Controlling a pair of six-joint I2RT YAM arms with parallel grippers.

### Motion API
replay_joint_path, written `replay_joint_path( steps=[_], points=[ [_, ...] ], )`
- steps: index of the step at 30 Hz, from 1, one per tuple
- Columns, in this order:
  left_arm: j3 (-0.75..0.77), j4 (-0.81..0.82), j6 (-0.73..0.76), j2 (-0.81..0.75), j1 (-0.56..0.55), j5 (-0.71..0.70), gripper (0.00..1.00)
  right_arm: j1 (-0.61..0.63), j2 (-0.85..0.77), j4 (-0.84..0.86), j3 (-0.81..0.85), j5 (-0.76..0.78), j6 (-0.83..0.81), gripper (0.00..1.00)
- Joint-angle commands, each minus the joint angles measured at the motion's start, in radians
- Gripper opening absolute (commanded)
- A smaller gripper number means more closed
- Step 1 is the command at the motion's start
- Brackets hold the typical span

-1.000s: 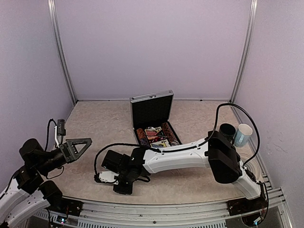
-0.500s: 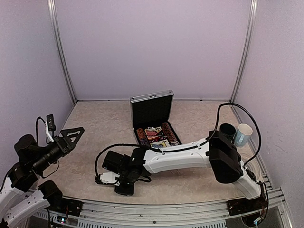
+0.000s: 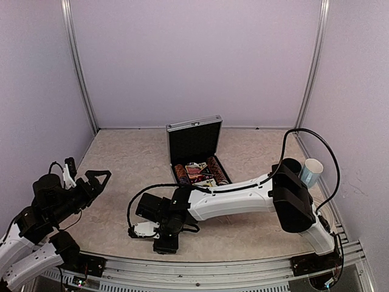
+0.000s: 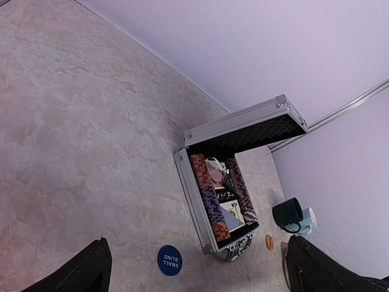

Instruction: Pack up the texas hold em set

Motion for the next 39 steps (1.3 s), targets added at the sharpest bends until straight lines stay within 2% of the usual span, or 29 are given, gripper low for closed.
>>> replay_joint_path(
  steps=[1,17,26,30,35,39],
  points=[
    [-0.013,-0.011,-0.021,-0.009,0.005,-0.021,0.99,0.001,0.022,-0.090,-0.018,-0.040,-0.010,0.60],
    [-0.042,-0.035,-0.084,-0.069,0.005,-0.009,0.99,0.033,0.059,-0.075,0.004,-0.009,-0.031,0.62],
    [-0.042,-0.030,-0.081,-0.048,0.005,-0.003,0.99,0.034,0.093,-0.070,0.046,0.000,-0.033,0.61],
    [-0.042,-0.030,-0.079,-0.048,0.005,-0.006,0.99,0.035,0.103,-0.085,0.054,-0.012,-0.033,0.56],
    [-0.044,-0.028,-0.080,-0.046,0.005,-0.007,0.99,0.034,0.095,-0.097,0.032,-0.013,-0.033,0.41],
    [-0.049,-0.017,-0.076,-0.038,0.005,-0.004,0.99,0.032,0.075,-0.093,0.021,0.007,-0.036,0.38]
  ],
)
